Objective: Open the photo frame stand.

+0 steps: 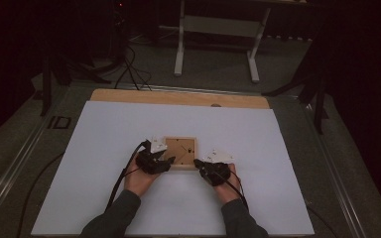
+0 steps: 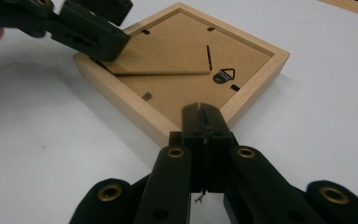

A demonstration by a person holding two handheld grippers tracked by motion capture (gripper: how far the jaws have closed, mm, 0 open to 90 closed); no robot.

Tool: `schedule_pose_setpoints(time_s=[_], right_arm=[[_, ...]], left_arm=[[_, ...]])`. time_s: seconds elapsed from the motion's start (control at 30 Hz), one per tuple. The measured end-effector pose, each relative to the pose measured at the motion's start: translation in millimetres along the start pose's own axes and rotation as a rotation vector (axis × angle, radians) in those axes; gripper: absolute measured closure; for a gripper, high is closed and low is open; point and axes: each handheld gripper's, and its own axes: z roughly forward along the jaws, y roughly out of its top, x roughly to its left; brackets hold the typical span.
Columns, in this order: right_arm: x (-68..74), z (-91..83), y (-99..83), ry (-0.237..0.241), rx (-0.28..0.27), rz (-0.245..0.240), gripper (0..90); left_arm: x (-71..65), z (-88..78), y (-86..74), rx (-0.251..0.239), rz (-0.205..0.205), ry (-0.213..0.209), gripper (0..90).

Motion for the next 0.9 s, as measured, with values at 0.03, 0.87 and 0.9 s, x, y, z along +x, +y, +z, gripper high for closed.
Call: schedule_pose_setpoints(time_s=[0.03,0.87,0.9], right_arm=[[0.0,0.0,0.0,0.001,0.0,0.001,89.5],[0.0,-0.1,-0.2,0.005,-0.001,0.0,89.4],[-0.1,-0.1,-0.3,0.005,-0.002,-0.001,89.5]], left_arm=[[-0.6,0.9,0.4,0.002,0.003,-0.001,49.5],[-5.9,12.9,14.7,0.09,0.04,-0.018,51.1],[-6.9,12.1,16.5,0.088,0.042,-0.012,51.2]])
